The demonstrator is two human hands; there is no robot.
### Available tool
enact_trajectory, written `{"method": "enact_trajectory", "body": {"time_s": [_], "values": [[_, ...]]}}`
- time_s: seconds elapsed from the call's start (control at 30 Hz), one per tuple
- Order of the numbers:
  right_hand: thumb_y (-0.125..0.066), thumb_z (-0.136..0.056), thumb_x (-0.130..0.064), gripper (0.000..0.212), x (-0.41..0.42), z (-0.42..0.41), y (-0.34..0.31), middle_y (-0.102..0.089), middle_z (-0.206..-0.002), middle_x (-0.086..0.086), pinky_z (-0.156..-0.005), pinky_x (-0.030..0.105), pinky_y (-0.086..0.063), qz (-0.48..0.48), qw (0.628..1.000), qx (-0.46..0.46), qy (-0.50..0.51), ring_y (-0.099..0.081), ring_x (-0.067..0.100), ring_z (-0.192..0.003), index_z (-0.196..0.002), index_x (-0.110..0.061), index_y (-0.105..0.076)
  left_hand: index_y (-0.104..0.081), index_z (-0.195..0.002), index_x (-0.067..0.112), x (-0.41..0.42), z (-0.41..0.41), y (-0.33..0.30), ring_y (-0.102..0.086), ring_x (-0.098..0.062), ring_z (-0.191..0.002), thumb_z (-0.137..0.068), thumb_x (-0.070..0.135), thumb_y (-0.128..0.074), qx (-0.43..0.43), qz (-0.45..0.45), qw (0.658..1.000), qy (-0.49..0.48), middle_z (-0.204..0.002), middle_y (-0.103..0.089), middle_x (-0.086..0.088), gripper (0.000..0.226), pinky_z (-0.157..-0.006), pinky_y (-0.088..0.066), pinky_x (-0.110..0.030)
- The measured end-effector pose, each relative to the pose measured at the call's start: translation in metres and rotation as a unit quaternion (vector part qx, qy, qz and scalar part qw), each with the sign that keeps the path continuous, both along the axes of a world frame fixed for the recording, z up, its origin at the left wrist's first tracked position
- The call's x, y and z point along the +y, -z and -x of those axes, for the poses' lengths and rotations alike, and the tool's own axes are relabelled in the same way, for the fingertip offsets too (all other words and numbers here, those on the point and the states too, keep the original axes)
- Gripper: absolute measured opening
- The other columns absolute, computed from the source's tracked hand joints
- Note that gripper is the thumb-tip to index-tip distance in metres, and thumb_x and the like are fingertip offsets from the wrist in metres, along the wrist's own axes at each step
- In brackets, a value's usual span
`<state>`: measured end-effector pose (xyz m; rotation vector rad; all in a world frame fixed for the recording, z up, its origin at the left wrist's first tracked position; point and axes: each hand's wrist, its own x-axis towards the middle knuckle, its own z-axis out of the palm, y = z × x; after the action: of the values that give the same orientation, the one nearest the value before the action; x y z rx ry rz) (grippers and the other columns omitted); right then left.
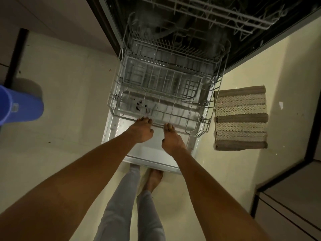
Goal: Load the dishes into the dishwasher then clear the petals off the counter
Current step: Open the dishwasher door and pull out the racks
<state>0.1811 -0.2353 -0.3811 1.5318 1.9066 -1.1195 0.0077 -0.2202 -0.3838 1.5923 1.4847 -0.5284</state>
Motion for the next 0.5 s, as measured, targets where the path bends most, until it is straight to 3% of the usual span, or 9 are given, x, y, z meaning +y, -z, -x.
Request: {"method": "enact_trajectory", "body": {"time_s": [0.27, 0.4, 0.5], "values": [[-0.043, -0.103, -0.004, 0.074, -0.073, -0.001, 0.004, 0.001, -0.172, 0.016, -0.125, 0.040, -0.021, 0.010, 1.000, 0.006, -0.019, -0.002, 0.030, -0.159, -0.163, -0.001, 0.000, -0.031, -0.152, -0.002, -0.073, -0.004, -0.001, -0.024, -0.031, -0.149, -0.105, 0.024, -0.040, 0.007, -0.023, 1.000, -0.012, -0.158, -0.031, -0.020, 0.055, -0.121, -0.015, -0.037], [-0.048, -0.101, -0.003, 0.080, -0.106, -0.001, 0.004, 0.008, -0.172, 0.014, -0.128, 0.041, -0.018, 0.032, 0.999, 0.010, -0.010, 0.003, 0.029, -0.159, -0.163, -0.003, 0.004, -0.026, -0.155, -0.002, -0.105, -0.006, 0.001, -0.020, -0.031, -0.151, -0.106, 0.023, -0.039, 0.023, -0.012, 1.000, -0.012, -0.162, -0.025, -0.021, 0.056, -0.123, -0.013, -0.037], [-0.050, -0.100, -0.003, 0.087, -0.126, 0.000, 0.004, 0.018, -0.170, 0.015, -0.129, 0.039, -0.012, 0.035, 0.999, 0.004, -0.016, 0.012, 0.029, -0.158, -0.162, -0.003, 0.011, -0.015, -0.159, 0.001, -0.128, -0.010, 0.000, -0.010, -0.031, -0.155, -0.106, 0.019, -0.039, 0.031, -0.015, 0.999, -0.016, -0.167, -0.010, -0.018, 0.061, -0.125, -0.006, -0.037]]}}
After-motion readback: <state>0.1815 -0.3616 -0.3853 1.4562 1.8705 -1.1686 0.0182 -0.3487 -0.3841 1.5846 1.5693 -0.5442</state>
